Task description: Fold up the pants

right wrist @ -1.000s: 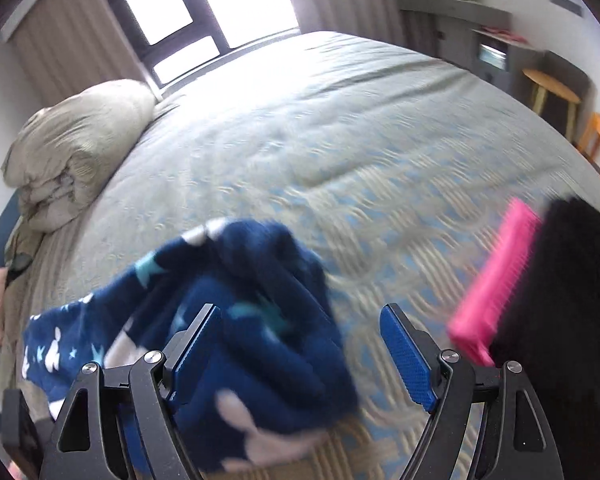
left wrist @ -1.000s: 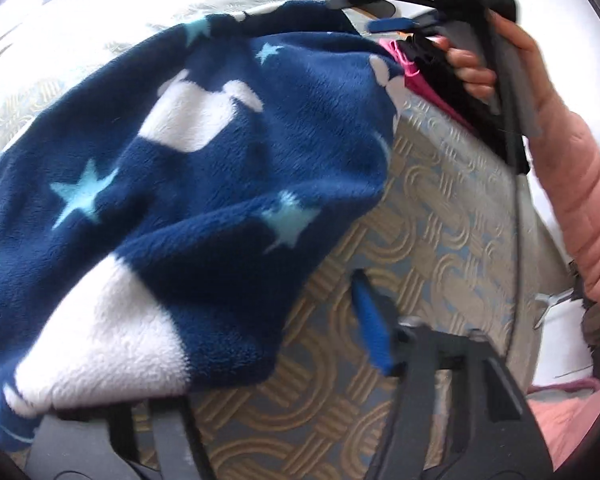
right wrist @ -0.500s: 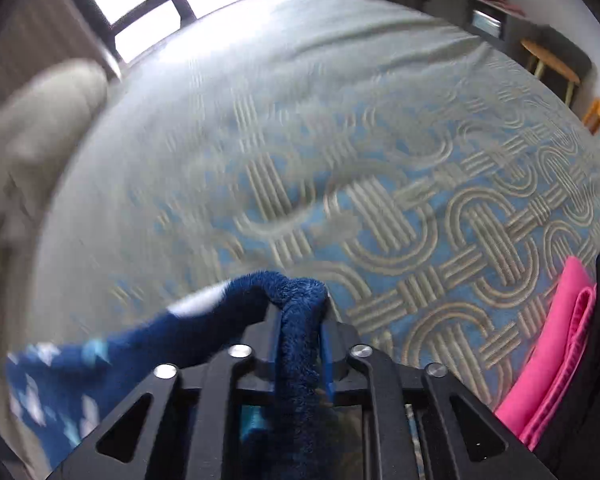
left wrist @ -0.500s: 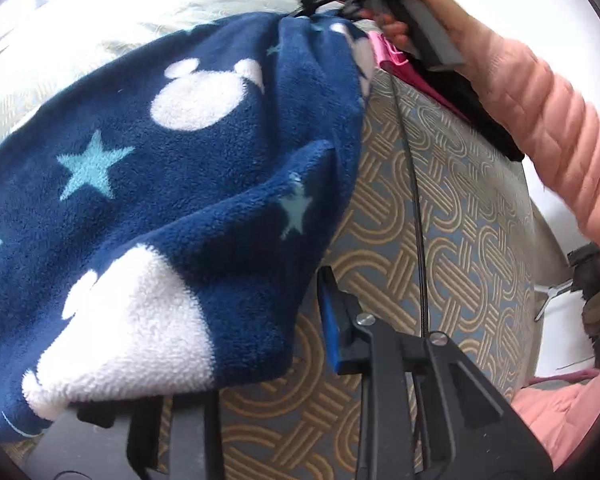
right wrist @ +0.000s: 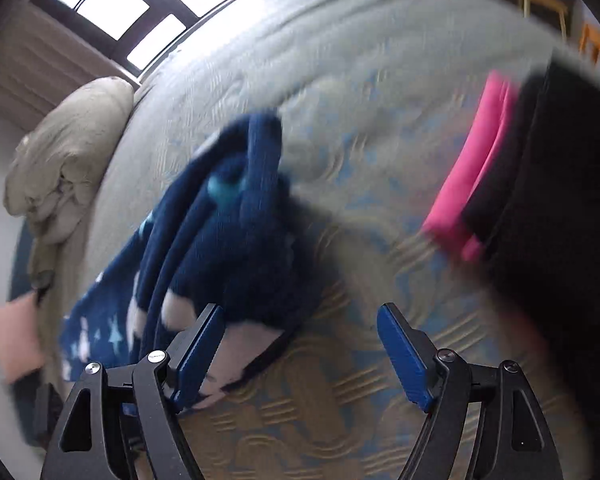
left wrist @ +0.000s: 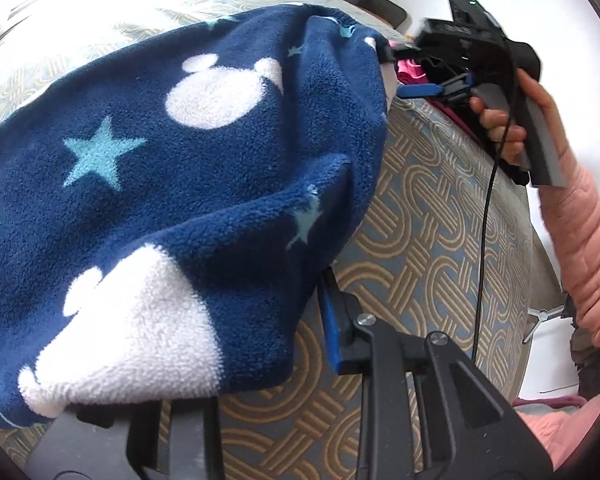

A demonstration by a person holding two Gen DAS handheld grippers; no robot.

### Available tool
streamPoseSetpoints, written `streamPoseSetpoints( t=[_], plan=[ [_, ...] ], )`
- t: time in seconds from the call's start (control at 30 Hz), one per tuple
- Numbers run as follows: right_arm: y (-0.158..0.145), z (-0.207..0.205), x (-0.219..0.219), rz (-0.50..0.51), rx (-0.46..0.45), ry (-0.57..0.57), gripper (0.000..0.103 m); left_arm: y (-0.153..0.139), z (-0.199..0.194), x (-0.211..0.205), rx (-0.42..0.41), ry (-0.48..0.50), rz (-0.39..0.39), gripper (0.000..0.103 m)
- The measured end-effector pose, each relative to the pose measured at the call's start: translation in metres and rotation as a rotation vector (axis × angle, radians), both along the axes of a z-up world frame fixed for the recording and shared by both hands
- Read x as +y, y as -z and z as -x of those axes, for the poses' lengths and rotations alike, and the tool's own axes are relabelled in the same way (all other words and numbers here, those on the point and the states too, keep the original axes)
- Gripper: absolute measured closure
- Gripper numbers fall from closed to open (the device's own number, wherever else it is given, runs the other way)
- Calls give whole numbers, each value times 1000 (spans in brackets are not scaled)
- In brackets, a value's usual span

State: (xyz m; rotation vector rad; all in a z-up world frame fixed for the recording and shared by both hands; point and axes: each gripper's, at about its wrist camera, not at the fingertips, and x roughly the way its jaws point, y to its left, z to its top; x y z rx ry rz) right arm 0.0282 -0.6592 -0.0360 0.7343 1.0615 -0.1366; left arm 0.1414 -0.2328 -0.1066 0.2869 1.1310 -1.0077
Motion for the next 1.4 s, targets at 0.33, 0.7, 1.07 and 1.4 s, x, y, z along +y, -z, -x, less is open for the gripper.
streamPoseSetpoints(
  t=[0.33,0.7,1.07,1.4],
  plan=[
    [-40,-12,16,246,-53,-161,78,-28,10,6,-51,3,42,74],
    [-12,55,-14,72,13,-23,71,-7,21,-5,-56,-27,-19,73],
    [22,-13,26,-177,43,92,87,-13,31,-14,-101,-26,-38,75],
    [-76,71,44,144,-40,-6,85,-70,126,-14,-85,260,126,67]
  ],
)
